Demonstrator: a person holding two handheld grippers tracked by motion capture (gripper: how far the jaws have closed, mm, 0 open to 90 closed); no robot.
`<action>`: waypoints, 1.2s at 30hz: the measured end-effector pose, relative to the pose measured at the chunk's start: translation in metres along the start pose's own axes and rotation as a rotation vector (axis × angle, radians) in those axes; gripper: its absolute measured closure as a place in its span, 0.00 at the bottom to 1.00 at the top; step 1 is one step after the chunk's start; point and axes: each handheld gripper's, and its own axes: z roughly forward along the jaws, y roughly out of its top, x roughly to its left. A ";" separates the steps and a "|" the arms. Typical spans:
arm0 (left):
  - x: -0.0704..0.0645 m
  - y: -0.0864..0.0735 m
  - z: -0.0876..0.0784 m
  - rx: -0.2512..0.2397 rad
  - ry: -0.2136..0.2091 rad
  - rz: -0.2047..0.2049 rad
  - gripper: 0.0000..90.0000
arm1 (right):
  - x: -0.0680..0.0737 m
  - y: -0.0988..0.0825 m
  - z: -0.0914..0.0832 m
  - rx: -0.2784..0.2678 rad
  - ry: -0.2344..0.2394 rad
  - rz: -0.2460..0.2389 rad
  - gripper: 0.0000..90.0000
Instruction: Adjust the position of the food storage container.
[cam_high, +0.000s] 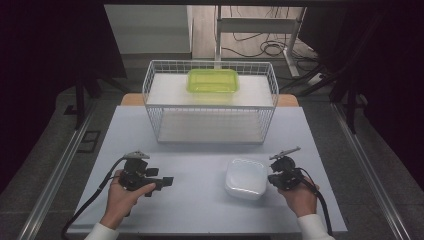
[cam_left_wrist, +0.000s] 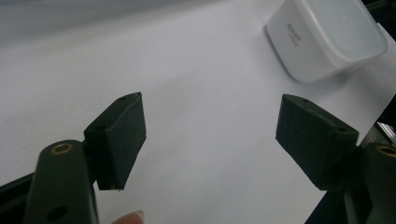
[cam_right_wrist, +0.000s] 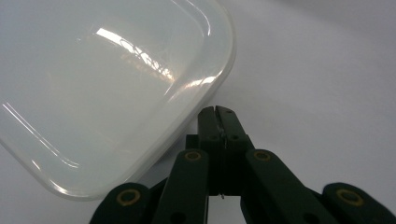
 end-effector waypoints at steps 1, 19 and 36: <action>0.000 0.000 0.000 -0.001 -0.001 -0.001 0.26 | 0.004 0.003 0.002 -0.001 0.001 -0.006 0.99; -0.001 -0.001 0.005 0.016 -0.009 -0.008 0.26 | 0.060 0.042 0.032 -0.020 0.043 -0.135 0.99; 0.000 -0.001 0.004 0.012 -0.003 -0.002 0.26 | 0.079 0.051 0.040 -0.080 0.078 -0.186 0.99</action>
